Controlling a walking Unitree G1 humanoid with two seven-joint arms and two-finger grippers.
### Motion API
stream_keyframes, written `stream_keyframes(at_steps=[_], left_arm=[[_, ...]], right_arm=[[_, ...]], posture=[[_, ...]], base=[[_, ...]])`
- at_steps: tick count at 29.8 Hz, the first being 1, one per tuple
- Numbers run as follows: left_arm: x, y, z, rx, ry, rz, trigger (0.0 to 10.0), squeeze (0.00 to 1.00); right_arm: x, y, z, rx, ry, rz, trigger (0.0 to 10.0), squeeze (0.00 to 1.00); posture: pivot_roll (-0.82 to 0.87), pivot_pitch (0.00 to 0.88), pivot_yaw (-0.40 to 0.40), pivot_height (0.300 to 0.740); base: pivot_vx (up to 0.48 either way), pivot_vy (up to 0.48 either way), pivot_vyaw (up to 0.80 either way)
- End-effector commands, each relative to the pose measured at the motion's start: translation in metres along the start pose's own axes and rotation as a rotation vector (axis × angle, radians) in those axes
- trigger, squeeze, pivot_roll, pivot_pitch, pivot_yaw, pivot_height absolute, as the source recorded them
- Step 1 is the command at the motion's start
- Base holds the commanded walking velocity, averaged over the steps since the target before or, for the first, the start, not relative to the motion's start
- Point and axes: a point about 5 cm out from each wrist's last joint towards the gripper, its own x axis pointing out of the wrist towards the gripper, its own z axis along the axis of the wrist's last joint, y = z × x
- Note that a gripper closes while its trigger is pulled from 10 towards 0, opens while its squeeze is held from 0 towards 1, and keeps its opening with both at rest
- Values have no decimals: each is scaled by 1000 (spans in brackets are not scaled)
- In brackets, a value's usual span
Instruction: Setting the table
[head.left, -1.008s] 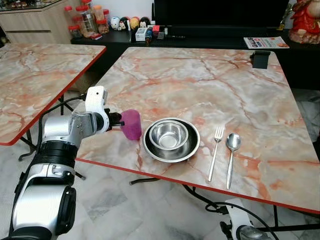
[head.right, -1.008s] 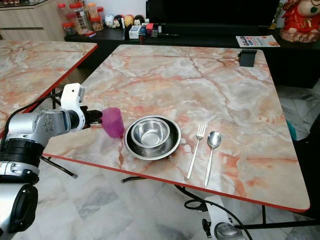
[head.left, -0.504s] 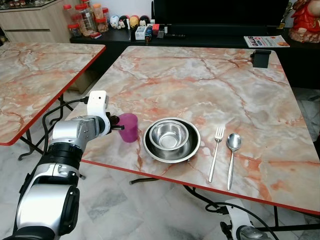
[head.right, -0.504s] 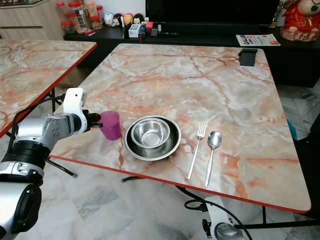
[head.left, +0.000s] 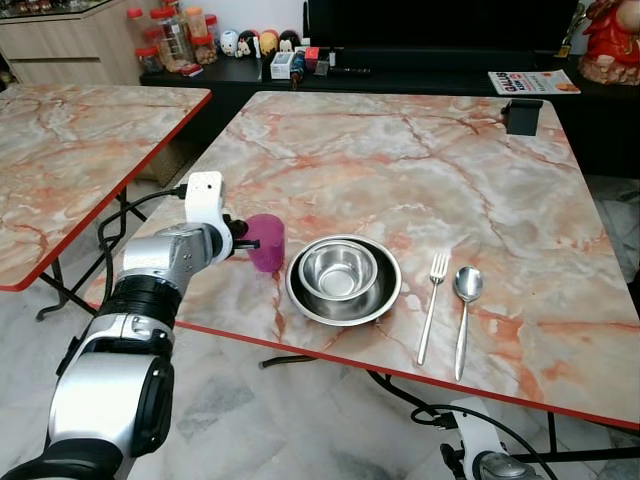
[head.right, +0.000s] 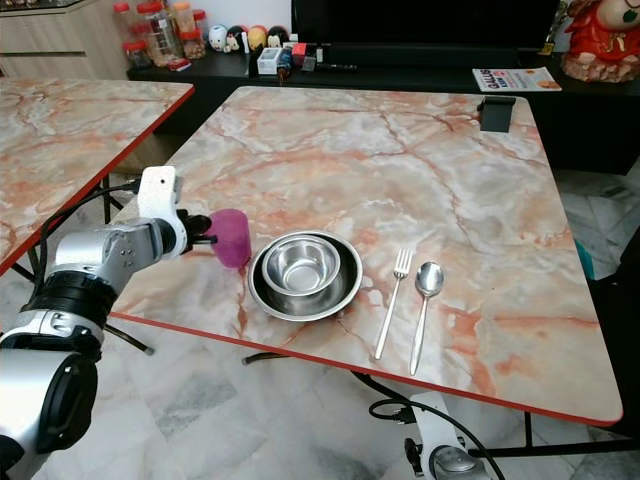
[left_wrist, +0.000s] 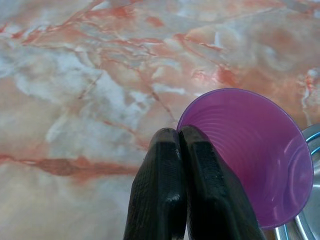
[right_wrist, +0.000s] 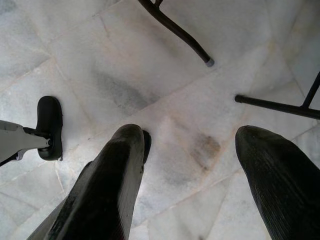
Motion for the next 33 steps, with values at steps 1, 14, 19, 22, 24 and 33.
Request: stream_keyframes(at_steps=[1, 14, 19, 22, 24, 33], left_arm=[[0, 1, 5, 7, -5, 10, 10000, 0], [2, 2, 6, 3, 5, 9, 10000, 498], [2, 2, 6, 1, 6, 9, 10000, 1000], [2, 2, 7, -1, 1, 11, 10000, 1000], [2, 3, 8, -2, -2, 13, 10000, 1000], [2, 4, 10, -7, -10, 21, 10000, 1000]], right_arm=[[0, 1, -1, 15, 0, 2, 10000, 0], [0, 1, -1, 18, 0, 2, 10000, 0], [0, 1, -1, 18, 0, 2, 10000, 0], [0, 1, -1, 18, 0, 2, 10000, 0], [0, 1, -1, 18, 0, 2, 10000, 0], [0, 1, -1, 17, 0, 2, 10000, 0]], posture=[[-82, 38, 87, 740], [-79, 39, 87, 740], [-79, 39, 87, 740], [-79, 39, 87, 740], [-79, 39, 87, 740], [-78, 37, 87, 740]], base=[[0, 0, 0], [0, 0, 0], [0, 0, 0], [0, 0, 0], [0, 0, 0], [0, 0, 0]])
